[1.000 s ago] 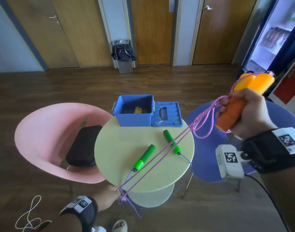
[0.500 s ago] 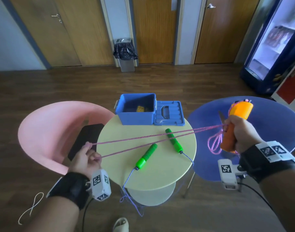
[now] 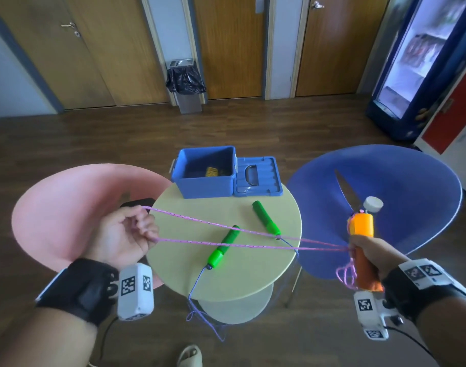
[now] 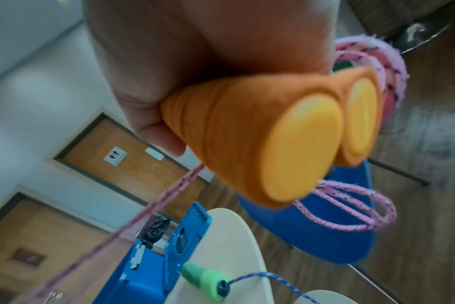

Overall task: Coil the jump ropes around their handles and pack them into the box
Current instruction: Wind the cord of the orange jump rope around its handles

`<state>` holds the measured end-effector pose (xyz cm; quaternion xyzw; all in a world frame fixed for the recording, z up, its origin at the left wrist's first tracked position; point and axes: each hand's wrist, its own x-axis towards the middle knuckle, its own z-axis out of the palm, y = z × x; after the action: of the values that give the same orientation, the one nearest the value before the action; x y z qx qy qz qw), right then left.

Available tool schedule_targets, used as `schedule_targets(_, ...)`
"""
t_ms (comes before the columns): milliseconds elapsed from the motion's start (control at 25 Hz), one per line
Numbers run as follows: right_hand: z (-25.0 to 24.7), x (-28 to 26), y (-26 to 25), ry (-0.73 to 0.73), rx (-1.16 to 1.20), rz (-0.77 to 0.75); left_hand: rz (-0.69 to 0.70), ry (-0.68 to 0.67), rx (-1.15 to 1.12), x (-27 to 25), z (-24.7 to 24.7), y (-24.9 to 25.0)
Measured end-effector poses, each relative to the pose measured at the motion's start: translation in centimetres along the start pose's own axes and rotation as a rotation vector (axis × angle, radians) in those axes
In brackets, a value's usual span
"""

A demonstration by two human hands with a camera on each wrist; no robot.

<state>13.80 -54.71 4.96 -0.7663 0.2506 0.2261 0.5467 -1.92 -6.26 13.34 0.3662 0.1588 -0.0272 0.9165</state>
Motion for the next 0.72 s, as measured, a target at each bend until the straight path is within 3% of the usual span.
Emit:
schedule_targets(40,0.0,0.1,0.8,-0.007,-0.004,0.02,0.002,-0.099,-0.089,0.1,0.1,0.6)
schedule_targets(160,0.8,0.0,2.6,-0.069,-0.017,0.083,0.039,-0.21,-0.133,-0.1,2.0,1.5)
schedule_targets(200,1.3,-0.2,3.2,-0.115,-0.003,0.123,0.061,-0.186,-0.074,0.0,3.4,1.6)
schedule_targets(320,2.1,-1.4,5.4,-0.255,0.143,0.213,0.223,0.083,0.294,0.0,6.7,1.6)
schedule_targets(440,2.5,-3.0,6.5,-0.393,0.158,0.185,0.204,0.118,0.742,1.0,7.5,2.9)
schedule_targets(560,2.7,-3.4,7.2,-0.465,-0.3,0.041,0.123,0.118,1.027,0.8,8.8,4.3)
schedule_targets(640,2.6,-2.8,7.9,-0.488,-0.709,-0.018,0.166,0.081,1.034,0.6,9.9,4.9)
schedule_targets(720,2.3,-1.9,8.3,-0.366,-1.101,-0.115,0.23,0.04,0.935,0.6,10.8,5.6)
